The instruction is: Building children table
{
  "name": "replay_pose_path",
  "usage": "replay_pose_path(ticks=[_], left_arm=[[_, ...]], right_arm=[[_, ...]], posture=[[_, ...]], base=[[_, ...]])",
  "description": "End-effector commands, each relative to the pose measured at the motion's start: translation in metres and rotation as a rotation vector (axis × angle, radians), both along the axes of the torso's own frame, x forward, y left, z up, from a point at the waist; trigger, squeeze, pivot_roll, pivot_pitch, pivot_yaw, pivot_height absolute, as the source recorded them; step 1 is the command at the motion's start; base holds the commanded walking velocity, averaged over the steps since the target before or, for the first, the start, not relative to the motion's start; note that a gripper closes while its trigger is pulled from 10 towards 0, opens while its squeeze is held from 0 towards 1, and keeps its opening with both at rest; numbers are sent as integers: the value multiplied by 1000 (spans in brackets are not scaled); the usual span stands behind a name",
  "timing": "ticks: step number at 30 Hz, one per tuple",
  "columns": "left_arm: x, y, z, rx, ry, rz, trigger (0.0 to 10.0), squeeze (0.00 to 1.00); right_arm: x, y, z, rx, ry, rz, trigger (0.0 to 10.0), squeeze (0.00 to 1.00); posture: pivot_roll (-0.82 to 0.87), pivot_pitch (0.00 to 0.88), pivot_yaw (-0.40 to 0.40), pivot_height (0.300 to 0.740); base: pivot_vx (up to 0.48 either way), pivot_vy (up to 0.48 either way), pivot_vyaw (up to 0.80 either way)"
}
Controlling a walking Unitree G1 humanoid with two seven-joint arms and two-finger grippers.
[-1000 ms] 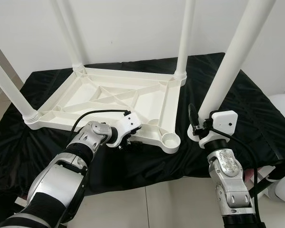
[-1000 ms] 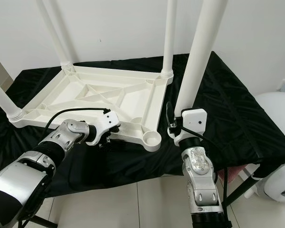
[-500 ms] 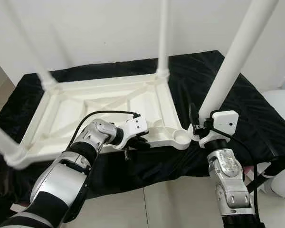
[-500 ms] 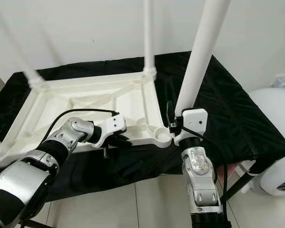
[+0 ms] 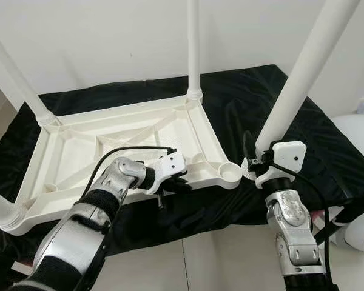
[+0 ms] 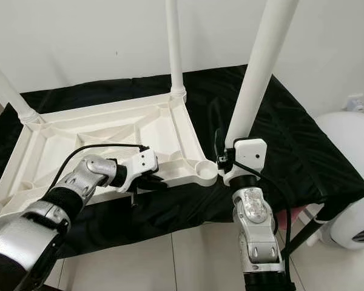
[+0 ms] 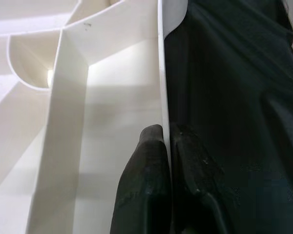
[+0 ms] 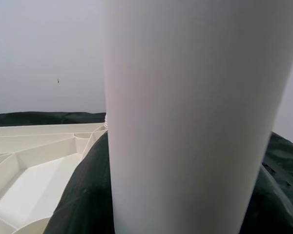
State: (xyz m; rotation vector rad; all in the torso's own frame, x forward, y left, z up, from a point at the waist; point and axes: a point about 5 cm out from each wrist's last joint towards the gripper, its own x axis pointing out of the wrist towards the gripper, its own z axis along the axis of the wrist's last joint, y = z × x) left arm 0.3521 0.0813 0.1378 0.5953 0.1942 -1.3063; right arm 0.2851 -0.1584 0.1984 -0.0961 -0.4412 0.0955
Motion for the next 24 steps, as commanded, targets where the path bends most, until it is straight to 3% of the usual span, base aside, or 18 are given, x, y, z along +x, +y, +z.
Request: replay_pose_path(ticks=[1, 2, 3, 4, 5, 6, 7, 13, 14, 19, 24], left_arm=[[-14, 7, -9, 62, 135, -187, 9098, 0], [-17, 9, -9, 57, 147, -207, 8667, 0], [-19, 10, -8, 53, 149, -216, 10000, 0], [-19, 10, -8, 53, 149, -216, 10000, 0], [-20, 11, -7, 46, 165, -222, 10000, 306], [-20, 11, -7, 46, 165, -222, 10000, 306], [-21, 11, -5, 42, 172, -230, 10000, 1000], [-24, 14, 0, 43, 154, -245, 10000, 1000], [-23, 13, 2, 44, 127, -242, 10000, 0], [-19, 10, 12, 13, 78, -214, 10000, 0], [-14, -1, 32, -95, 59, -145, 10000, 0]], right_arm=[[0, 4, 2, -6, -6, 19, 10000, 0], [1, 4, 2, -6, -6, 20, 10000, 0], [1, 5, 2, -6, -6, 21, 10000, 0], [1, 5, 2, -6, -6, 21, 10000, 0], [1, 5, 2, -6, -7, 23, 10000, 0], [1, 5, 2, -6, -7, 23, 10000, 0], [2, 5, 2, -6, -6, 24, 10000, 0], [3, 6, 2, -7, -7, 31, 10000, 0], [3, 6, 3, -8, -7, 32, 10000, 0], [3, 5, 3, -9, -8, 27, 10000, 0], [2, 3, 4, -9, -9, 21, 10000, 0]], posture=[[-156, 57, 129, 740], [-153, 55, 128, 740], [-153, 55, 128, 740], [-153, 55, 128, 740], [-150, 53, 127, 740], [-150, 53, 127, 740], [-149, 52, 126, 740], [-144, 53, 121, 740], [-146, 55, 122, 740], [-148, 60, 124, 740], [-150, 65, 125, 740]], base=[[0, 0, 0], [0, 0, 0], [0, 0, 0], [0, 0, 0], [0, 0, 0], [0, 0, 0], [0, 0, 0], [0, 0, 0], [0, 0, 0], [0, 0, 0], [0, 0, 0]])
